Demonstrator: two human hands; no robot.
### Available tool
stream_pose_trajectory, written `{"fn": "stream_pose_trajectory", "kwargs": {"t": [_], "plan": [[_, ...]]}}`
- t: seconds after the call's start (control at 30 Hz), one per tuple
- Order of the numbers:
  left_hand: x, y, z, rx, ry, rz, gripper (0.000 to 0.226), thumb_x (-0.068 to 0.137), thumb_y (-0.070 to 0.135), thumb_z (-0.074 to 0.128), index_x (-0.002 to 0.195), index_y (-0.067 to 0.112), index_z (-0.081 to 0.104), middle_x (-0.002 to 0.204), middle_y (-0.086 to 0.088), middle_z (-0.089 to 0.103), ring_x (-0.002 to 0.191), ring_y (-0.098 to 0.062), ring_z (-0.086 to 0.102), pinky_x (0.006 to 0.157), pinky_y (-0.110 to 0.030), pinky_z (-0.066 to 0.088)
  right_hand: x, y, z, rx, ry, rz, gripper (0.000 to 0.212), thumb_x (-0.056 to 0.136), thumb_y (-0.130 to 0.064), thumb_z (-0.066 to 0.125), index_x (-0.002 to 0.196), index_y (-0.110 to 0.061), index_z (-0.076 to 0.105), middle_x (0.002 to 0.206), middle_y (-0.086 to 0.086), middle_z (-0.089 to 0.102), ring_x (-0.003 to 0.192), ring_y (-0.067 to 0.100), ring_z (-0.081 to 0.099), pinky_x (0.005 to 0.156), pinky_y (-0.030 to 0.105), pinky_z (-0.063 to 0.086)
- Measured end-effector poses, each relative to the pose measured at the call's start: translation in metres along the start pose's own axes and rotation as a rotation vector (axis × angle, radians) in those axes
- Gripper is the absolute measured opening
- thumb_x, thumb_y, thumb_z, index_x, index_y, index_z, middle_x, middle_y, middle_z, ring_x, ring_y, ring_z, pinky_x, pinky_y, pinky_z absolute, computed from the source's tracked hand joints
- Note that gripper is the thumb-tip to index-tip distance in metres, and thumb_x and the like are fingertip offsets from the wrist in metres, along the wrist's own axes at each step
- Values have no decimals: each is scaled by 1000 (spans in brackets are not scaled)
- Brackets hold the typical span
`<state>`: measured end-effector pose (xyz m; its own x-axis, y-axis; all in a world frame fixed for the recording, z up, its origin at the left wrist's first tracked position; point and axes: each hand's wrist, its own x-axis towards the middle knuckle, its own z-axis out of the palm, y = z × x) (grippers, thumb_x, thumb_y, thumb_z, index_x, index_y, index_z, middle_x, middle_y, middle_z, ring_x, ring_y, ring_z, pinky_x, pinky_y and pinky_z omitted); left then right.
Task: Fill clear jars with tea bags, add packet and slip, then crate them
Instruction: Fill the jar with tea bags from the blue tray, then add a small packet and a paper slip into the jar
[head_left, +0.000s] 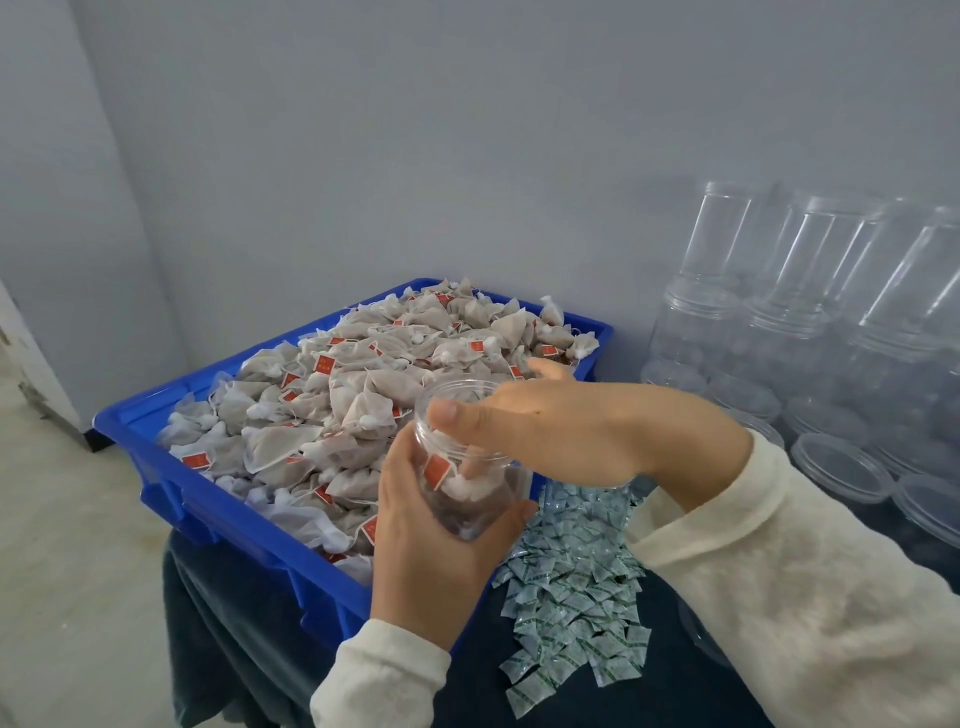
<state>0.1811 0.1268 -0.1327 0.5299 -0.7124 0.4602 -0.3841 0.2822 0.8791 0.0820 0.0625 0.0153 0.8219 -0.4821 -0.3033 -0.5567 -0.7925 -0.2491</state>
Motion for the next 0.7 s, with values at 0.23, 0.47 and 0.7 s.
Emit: {"fn": "stream_pose_trajectory", "kwargs": {"t": [0.23, 0.47, 0.7], "plan": [[0, 3, 1, 24, 10, 12, 98, 55, 47, 85, 137, 18, 39, 123, 4, 54, 112, -12, 56, 91, -32, 53, 3, -2, -1, 138, 104, -17, 99, 71, -73, -1, 98, -13, 72, 118, -1, 67, 126, 15, 46, 119, 47, 8], [0, 2, 0, 10, -8, 9, 99, 55, 48, 84, 137, 18, 38, 122, 5, 55, 112, -12, 56, 91, -30, 52, -2, 1, 1, 347, 136, -56, 92, 68, -77, 5, 106, -27, 73, 134, -10, 59, 119, -5, 39, 95, 15, 19], [1, 3, -1, -42, -33, 7, 103, 48, 58, 80, 135, 21, 39, 123, 13, 54, 113, 1, 53, 93, -22, 50, -35, 35, 1, 590, 548, -44, 75, 82, -78, 9, 84, -42, 75, 94, -28, 70, 92, -21, 58, 81, 12, 32]]}}
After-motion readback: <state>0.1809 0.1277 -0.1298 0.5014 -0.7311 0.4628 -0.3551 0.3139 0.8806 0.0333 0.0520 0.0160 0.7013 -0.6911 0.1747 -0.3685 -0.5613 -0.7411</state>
